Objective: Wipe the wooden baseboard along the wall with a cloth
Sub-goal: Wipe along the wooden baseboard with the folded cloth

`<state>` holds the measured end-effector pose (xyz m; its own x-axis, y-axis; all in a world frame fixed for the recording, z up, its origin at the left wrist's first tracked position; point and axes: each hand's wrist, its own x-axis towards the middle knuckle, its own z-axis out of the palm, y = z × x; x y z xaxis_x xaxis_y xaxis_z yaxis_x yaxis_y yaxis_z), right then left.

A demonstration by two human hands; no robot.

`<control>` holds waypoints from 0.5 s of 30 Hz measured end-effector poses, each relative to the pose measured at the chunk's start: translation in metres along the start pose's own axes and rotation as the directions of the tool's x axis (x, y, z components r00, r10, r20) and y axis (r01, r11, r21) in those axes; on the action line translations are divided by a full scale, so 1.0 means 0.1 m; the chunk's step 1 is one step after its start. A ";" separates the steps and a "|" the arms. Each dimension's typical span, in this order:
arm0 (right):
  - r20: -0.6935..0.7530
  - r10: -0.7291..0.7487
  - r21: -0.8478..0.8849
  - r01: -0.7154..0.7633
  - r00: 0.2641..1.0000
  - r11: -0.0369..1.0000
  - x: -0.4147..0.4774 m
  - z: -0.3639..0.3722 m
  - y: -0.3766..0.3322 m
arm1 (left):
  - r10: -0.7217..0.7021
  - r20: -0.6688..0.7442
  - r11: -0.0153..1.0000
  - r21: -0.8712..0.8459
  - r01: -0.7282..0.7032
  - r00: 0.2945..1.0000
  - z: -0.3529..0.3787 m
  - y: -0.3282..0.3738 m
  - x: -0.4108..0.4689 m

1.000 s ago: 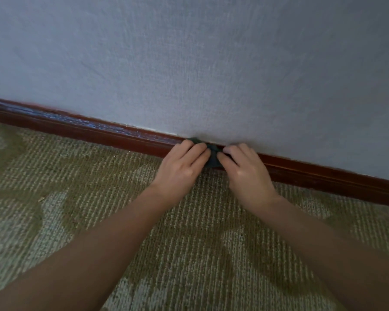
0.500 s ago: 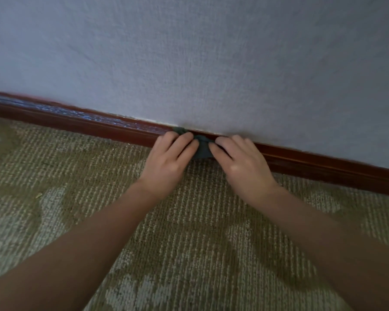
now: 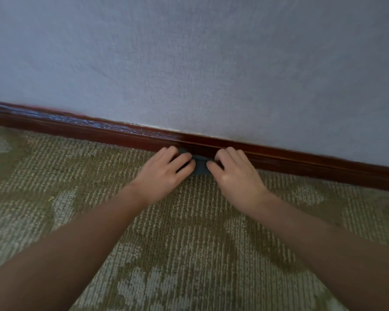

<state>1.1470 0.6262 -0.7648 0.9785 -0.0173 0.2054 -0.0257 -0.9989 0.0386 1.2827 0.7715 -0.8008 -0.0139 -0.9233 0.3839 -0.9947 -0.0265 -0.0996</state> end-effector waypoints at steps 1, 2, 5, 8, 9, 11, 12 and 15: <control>0.032 -0.001 0.001 0.001 0.999 1.000 0.00 -0.05 0.00 | 0.000 0.009 1.000 -0.006 0.001 1.000 -0.04 0.01 0.00; 0.067 0.001 0.011 -0.001 0.998 1.000 0.01 -0.10 0.00 | -0.011 0.023 1.000 -0.021 0.012 1.000 -0.08 0.01 0.02; 0.166 -0.002 0.035 -0.004 0.986 0.999 0.08 -0.26 0.02 | -0.018 0.067 0.998 -0.052 0.022 0.998 -0.20 -0.01 0.12; 0.225 0.001 0.015 -0.005 0.974 1.000 0.13 -0.44 -0.03 | -0.002 0.099 0.999 -0.043 0.006 0.995 -0.37 -0.01 0.19; 0.222 0.004 0.017 -0.008 0.975 1.000 0.13 -0.48 -0.05 | -0.007 0.096 1.000 -0.027 0.010 0.995 -0.42 0.01 0.19; 0.221 -0.008 0.006 0.007 0.975 1.000 0.12 -0.52 -0.07 | -0.006 0.089 1.000 0.017 0.004 0.996 -0.50 0.03 0.20; 0.222 -0.020 0.002 0.020 0.975 1.000 0.11 -0.52 -0.06 | 0.000 0.088 0.999 0.032 -0.003 0.996 -0.52 0.05 0.19; 0.114 -0.081 0.034 0.078 0.990 0.996 0.05 -0.43 0.06 | 0.018 0.077 0.998 0.060 -0.023 0.997 -0.46 0.05 0.23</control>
<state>1.1431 0.6223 -0.7216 0.9943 0.0593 0.0883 0.0576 -0.9981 0.0216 1.2731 0.7678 -0.7501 -0.0240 -0.9505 0.3099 -0.9863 -0.0281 -0.1628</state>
